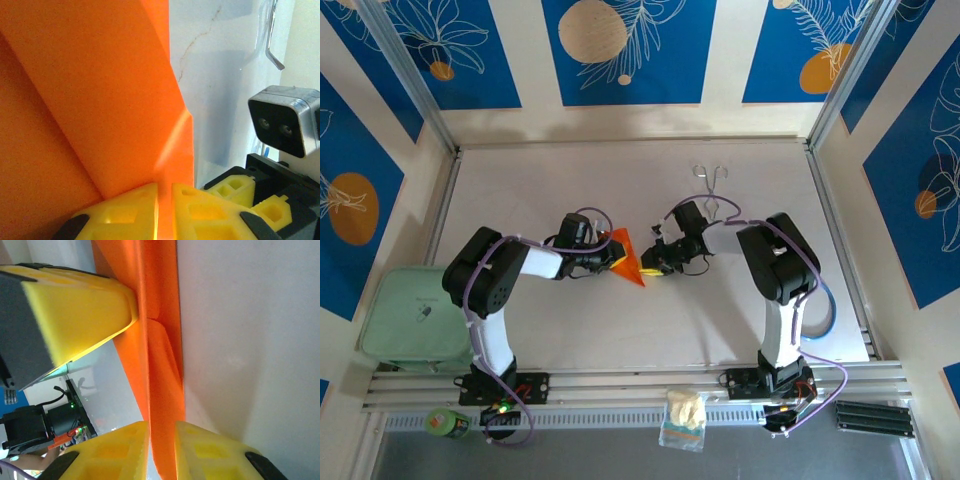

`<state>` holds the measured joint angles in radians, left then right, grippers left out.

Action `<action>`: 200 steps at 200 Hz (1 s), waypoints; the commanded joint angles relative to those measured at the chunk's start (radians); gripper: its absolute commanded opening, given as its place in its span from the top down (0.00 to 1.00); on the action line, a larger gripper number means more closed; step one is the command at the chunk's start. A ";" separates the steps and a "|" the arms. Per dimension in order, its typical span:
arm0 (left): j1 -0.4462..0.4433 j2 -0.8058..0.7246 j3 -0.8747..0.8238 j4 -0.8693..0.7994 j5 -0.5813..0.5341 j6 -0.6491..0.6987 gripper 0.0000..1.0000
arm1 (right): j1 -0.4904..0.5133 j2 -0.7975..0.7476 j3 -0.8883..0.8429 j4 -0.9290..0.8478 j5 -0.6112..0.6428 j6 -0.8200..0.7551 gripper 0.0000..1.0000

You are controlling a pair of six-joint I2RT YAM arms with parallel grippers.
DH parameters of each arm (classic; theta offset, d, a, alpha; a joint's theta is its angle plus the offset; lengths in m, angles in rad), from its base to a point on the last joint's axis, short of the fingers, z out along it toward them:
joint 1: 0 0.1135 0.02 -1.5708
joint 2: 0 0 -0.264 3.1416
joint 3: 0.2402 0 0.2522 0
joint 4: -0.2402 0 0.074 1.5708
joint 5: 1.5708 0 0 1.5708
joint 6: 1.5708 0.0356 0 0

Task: Fold a paper plane with a square sheet of paper (pick it up from the middle)
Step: Fourth fold the wing at the center of the table.

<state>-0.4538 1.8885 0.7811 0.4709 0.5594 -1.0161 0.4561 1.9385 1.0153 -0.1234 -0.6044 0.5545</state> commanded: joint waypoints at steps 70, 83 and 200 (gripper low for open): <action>0.009 0.032 0.012 -0.110 -0.047 -0.008 0.83 | 0.107 -0.124 0.069 -0.143 0.201 -0.076 0.85; 0.009 0.032 0.012 -0.118 -0.051 -0.010 0.83 | 0.127 -0.105 0.082 -0.146 0.206 -0.074 0.88; 0.009 0.037 0.014 -0.140 -0.053 -0.012 0.83 | 0.132 -0.024 0.102 -0.164 0.241 -0.051 0.92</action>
<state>-0.4538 1.8885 0.7998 0.4259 0.5533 -1.0241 0.5953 1.9022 1.0996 -0.2565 -0.3687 0.5049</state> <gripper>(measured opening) 0.167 0.084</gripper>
